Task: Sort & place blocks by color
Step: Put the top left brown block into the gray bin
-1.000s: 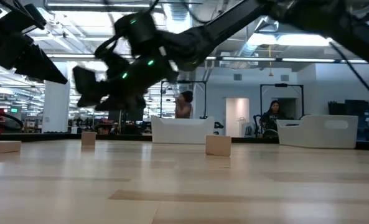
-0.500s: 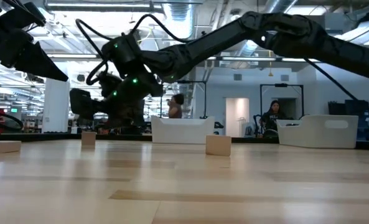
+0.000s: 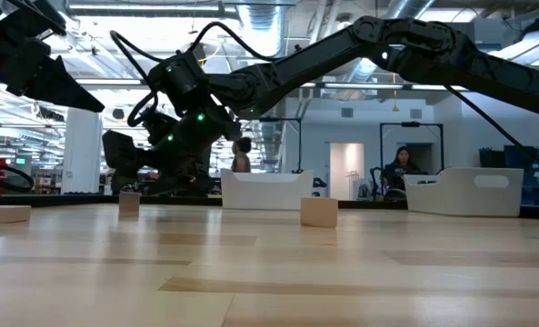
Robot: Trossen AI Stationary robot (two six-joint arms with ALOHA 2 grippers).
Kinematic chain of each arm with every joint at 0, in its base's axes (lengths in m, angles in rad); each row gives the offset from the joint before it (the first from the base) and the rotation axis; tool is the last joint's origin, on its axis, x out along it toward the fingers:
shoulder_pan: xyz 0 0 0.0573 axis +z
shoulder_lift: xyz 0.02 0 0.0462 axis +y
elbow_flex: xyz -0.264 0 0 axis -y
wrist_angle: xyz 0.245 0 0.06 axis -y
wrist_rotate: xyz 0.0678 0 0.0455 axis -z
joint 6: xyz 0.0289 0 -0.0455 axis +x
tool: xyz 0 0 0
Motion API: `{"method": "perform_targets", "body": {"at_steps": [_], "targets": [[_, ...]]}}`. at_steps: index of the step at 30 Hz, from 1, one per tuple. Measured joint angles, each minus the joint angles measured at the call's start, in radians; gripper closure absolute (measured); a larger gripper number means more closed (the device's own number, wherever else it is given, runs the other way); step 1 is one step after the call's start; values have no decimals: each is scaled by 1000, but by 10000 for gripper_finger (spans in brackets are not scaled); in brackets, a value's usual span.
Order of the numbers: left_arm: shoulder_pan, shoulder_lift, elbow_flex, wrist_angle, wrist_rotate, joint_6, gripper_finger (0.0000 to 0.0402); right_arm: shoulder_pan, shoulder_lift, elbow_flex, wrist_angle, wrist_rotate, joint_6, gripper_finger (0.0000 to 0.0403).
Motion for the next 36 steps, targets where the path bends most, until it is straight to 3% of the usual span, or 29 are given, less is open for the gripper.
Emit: {"method": "perform_targets", "body": {"at_steps": [7, 23, 36], "targets": [[0, 0, 0, 1, -7, -3, 162, -35, 0, 0, -62, -1, 52, 112], [0, 0, 0, 0, 2, -3, 162, -37, 0, 0, -74, -3, 7, 288], [0, 0, 0, 0, 39, -15, 162, -2, -14, 25, -107, 80, -80, 302]]}}
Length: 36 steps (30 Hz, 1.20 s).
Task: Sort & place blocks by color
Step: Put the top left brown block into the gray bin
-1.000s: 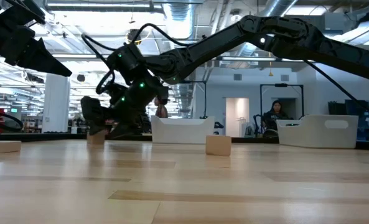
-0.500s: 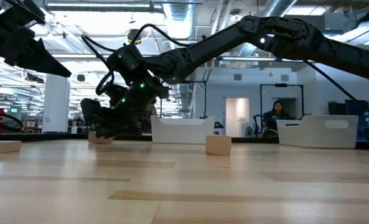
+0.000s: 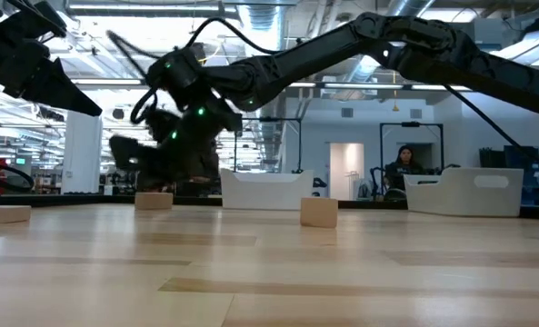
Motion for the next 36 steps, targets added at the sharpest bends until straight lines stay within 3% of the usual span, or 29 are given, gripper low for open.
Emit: {"method": "perform_targets", "body": {"at_steps": [3, 7, 14, 36], "targets": [[0, 0, 0, -1, -9, -5, 162, -34, -5, 30, 58, -34, 7, 311], [0, 0, 0, 1, -33, -12, 162, -86, -3, 22, 97, -163, 111, 342], [0, 0, 0, 0, -61, -14, 162, -100, 13, 22, 137, -187, 139, 387], [25, 0, 0, 0, -73, -12, 162, -103, 10, 24, -13, -260, 208, 392]]}}
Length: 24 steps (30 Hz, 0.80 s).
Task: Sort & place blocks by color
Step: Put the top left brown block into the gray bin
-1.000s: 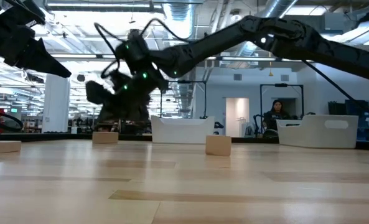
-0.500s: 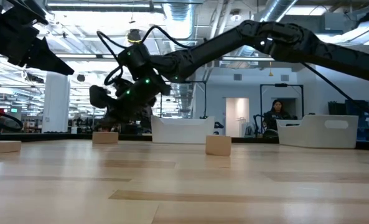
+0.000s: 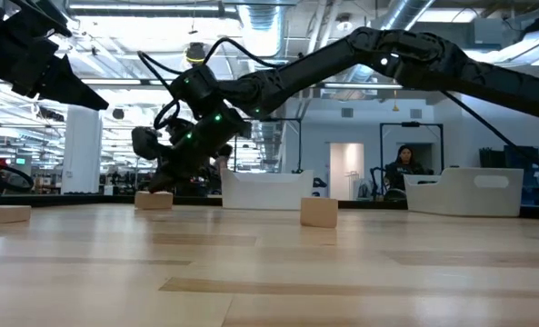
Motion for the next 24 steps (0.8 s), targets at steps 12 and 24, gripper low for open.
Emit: {"method": "perform_targets", "body": {"at_steps": [12, 24], "targets": [[0, 1, 0, 1, 122, -19, 162, 145, -122, -3, -365, 10, -122, 386], [0, 1, 0, 43, 69, -23, 162, 34, -82, -3, -39, 106, -51, 398]]}}
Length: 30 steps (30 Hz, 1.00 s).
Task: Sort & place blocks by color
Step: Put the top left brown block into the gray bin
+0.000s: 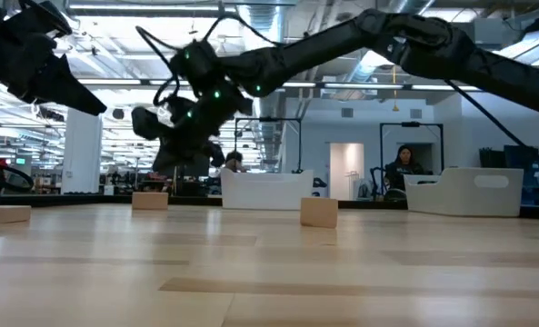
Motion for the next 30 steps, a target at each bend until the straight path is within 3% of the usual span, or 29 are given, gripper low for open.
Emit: {"method": "perform_targets", "body": {"at_steps": [6, 23, 30], "targets": [[2, 0, 0, 2, -69, 40, 162, -25, 2, 0, -2, -13, 84, 397], [27, 0, 0, 2, -68, 44, 162, -61, 2, 0, -42, -108, 185, 399], [27, 0, 0, 2, -70, 44, 162, -52, 2, 0, -58, -97, 176, 399]]}}
